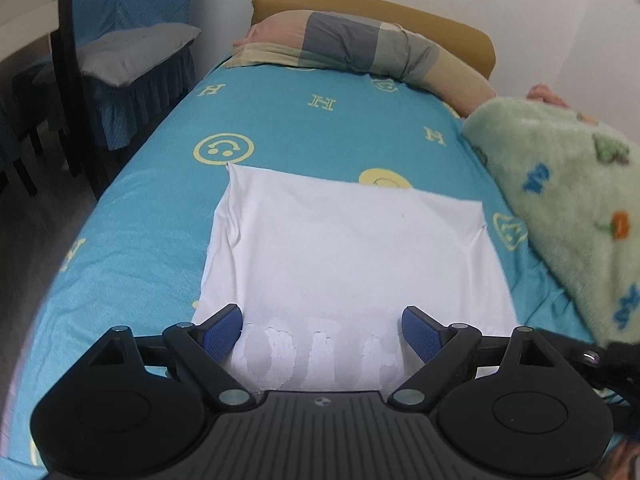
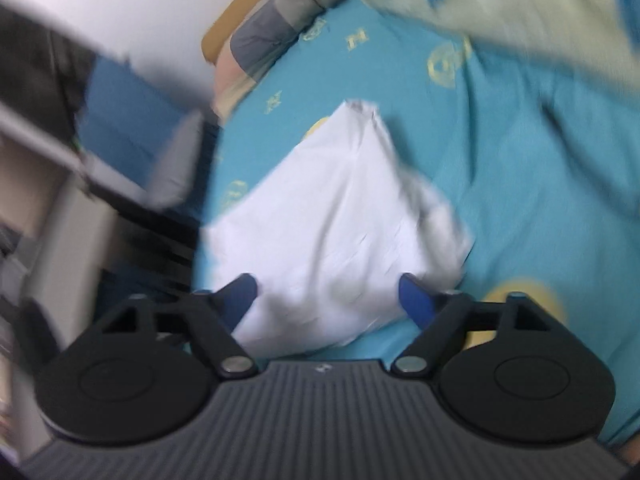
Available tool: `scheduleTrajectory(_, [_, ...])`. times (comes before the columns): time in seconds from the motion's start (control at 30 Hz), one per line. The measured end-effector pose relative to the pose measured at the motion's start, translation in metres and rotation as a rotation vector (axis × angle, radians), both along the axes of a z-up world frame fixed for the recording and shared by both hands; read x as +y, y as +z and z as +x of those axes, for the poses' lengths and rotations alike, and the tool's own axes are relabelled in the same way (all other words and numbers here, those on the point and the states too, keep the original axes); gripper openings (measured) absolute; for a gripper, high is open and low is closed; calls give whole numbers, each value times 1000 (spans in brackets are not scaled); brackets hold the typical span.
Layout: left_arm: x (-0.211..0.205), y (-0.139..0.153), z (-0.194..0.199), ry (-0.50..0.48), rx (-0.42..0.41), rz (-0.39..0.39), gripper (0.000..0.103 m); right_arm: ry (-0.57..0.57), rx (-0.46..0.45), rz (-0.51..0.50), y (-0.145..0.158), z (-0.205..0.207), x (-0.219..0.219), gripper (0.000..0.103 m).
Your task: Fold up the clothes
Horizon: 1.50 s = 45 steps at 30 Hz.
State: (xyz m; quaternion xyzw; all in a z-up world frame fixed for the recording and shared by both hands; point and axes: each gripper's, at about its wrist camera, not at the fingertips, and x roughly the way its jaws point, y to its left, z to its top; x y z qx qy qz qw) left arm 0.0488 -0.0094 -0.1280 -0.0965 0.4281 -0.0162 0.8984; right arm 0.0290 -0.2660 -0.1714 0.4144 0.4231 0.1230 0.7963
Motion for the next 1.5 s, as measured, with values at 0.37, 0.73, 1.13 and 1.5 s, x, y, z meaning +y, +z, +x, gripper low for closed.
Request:
scheduleTrajectory(0.37, [28,20,-14,34,29,-388,91,-238,240,261,-60,0,-14,68])
scheduleTrajectory(0.73, [7,-23,-3,-91,225,-715,99,-262,69,227,-39,9,-14,15])
scheduleTrajectory(1.13, [74,-81,2,428,266,-901,78,-287,-89,213,-14,16,-31,13])
scheduleTrajectory(1.5, [70,-48,3,414,207,-888,37,-302,-131,159,-1,-5,-30,12])
